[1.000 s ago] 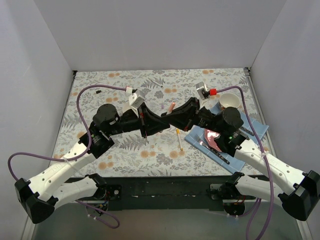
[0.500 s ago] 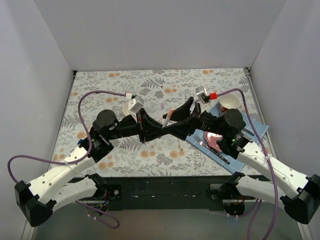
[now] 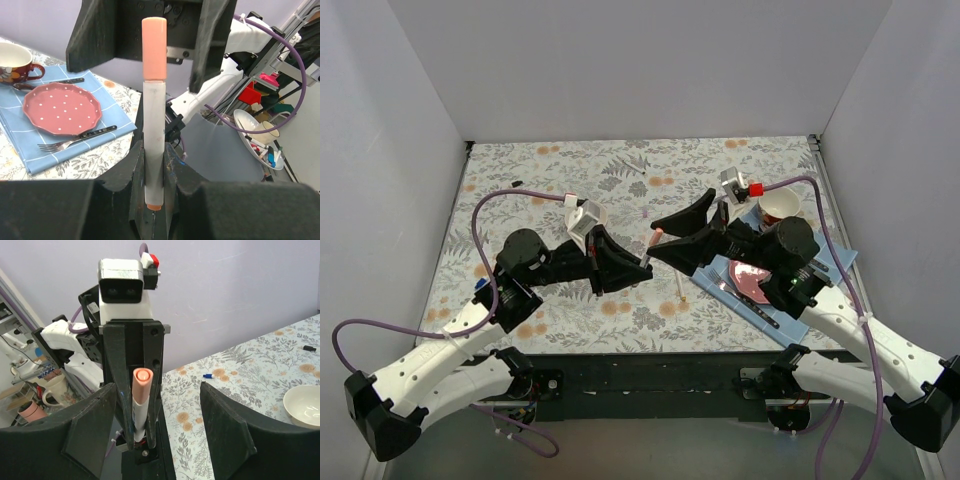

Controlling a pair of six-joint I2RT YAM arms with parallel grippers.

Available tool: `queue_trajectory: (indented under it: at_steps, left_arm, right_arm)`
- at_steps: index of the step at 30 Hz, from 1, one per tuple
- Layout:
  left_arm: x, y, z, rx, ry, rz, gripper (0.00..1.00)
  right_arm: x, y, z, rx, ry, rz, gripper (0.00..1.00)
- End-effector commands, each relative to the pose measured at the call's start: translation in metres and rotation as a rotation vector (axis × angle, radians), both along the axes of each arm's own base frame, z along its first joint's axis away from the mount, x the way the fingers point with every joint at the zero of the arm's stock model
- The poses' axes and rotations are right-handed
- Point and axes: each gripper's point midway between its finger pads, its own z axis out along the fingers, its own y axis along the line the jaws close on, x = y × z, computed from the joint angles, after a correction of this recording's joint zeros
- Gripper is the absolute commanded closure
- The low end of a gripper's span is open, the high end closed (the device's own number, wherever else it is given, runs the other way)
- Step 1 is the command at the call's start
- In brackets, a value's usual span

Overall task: Insert the pens into the pen caps
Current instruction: Push the cap all the way onto the barrel until it clicks

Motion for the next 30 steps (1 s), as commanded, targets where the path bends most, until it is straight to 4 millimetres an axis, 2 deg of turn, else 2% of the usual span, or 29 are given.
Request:
queue_trajectory:
  at_steps: [1, 7, 15, 18, 19, 22, 23, 26, 29, 30]
  left_arm:
    - [-0.006, 0.002, 0.004, -0.019, -0.016, -0.025, 1.00]
    - [-0.007, 0.002, 0.000, -0.012, -0.012, -0.026, 1.00]
    - [-0.006, 0.002, -0.002, -0.010, -0.015, -0.022, 1.00]
    - [-0.004, 0.002, -0.002, -0.009, -0.013, -0.014, 1.00]
    - [-0.002, 0.001, -0.001, -0.013, -0.011, -0.006, 1.00]
    - [0.003, 0.000, 0.005, -0.027, -0.010, 0.017, 1.00]
    - [0.004, 0.000, 0.008, -0.036, -0.004, 0.025, 1.00]
    - [0.010, -0.004, 0.022, -0.052, -0.008, 0.031, 1.00]
    - [0.012, -0.009, 0.030, -0.069, -0.023, 0.017, 1.00]
    - [0.014, -0.010, 0.030, -0.069, -0.024, 0.024, 1.00]
  right_arm:
    - [-0.006, -0.007, 0.039, 0.069, -0.085, -0.005, 0.26]
    - [-0.007, -0.007, 0.042, 0.078, -0.090, -0.003, 0.27]
    - [-0.005, -0.005, 0.039, 0.078, -0.083, -0.006, 0.48]
    - [-0.007, -0.005, 0.036, 0.074, -0.084, 0.007, 0.66]
    - [-0.007, -0.003, 0.031, 0.063, -0.077, 0.013, 0.78]
    - [-0.011, -0.002, 0.020, 0.047, -0.080, 0.037, 0.98]
    - [-0.012, 0.000, 0.008, 0.026, -0.069, 0.055, 0.99]
    - [-0.017, 0.002, -0.010, 0.002, -0.053, 0.099, 0.99]
    - [-0.020, 0.004, -0.017, 0.013, -0.014, 0.126, 0.99]
    - [-0.021, 0.006, -0.028, 0.004, 0.005, 0.140, 0.99]
